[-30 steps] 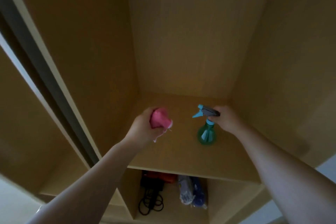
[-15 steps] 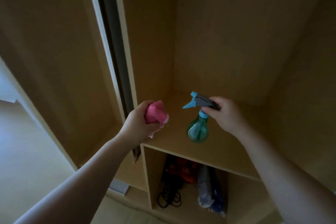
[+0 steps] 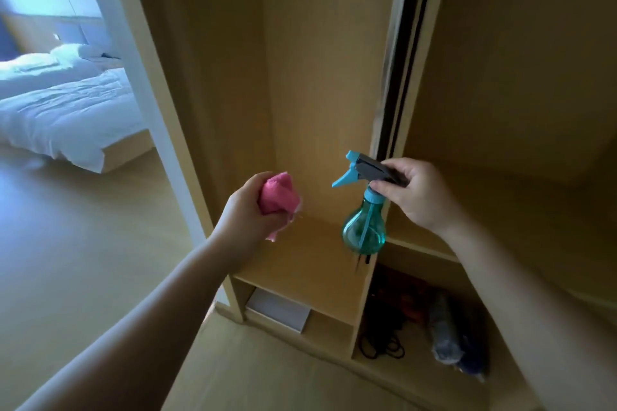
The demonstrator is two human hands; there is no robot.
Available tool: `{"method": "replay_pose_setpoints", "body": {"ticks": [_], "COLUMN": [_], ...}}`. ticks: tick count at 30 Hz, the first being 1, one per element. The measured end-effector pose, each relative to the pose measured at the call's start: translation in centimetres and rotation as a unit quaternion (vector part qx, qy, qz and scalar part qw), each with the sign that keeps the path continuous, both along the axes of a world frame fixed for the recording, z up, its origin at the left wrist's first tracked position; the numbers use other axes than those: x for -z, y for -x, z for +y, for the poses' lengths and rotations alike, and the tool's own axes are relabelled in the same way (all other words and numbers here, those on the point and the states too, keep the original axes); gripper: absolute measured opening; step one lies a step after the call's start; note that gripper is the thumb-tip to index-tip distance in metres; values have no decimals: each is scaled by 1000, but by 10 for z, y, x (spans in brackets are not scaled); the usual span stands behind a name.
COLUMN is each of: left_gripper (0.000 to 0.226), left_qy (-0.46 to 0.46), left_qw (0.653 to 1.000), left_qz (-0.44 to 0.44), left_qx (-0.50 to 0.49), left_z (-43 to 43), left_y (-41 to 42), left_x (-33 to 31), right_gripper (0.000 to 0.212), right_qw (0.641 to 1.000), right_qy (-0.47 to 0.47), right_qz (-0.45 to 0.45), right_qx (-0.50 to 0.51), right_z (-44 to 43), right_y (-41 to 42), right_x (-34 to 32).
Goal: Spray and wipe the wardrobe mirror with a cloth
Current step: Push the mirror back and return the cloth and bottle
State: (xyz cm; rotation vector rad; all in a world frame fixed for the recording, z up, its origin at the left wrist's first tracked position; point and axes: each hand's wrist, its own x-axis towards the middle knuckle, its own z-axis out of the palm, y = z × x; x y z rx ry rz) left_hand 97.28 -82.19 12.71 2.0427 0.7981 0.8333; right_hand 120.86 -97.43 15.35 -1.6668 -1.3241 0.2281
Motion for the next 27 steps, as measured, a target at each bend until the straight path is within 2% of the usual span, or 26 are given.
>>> {"method": "replay_pose_setpoints", "body": {"ticks": [5, 9, 16, 27], "left_gripper": [66, 63, 62, 64], "left_qy": [2, 1, 2, 19], "left_qw": [1000, 1000, 1000, 998], "left_qz": [11, 14, 21, 50], "left_qx": [-8, -7, -18, 24], "left_z": [37, 67, 121, 186], "left_y": [65, 86, 68, 39], "left_x": [4, 14, 34, 68], "right_gripper": [16, 17, 11, 11], "right_qw": [1000, 1000, 1000, 996], "right_qy": [14, 25, 27, 50], "right_qz": [8, 7, 3, 36], "right_qx": [-13, -10, 15, 67], "right_z": [41, 73, 126, 174], "right_y": [61, 87, 81, 65], "right_x": [9, 22, 48, 82]}}
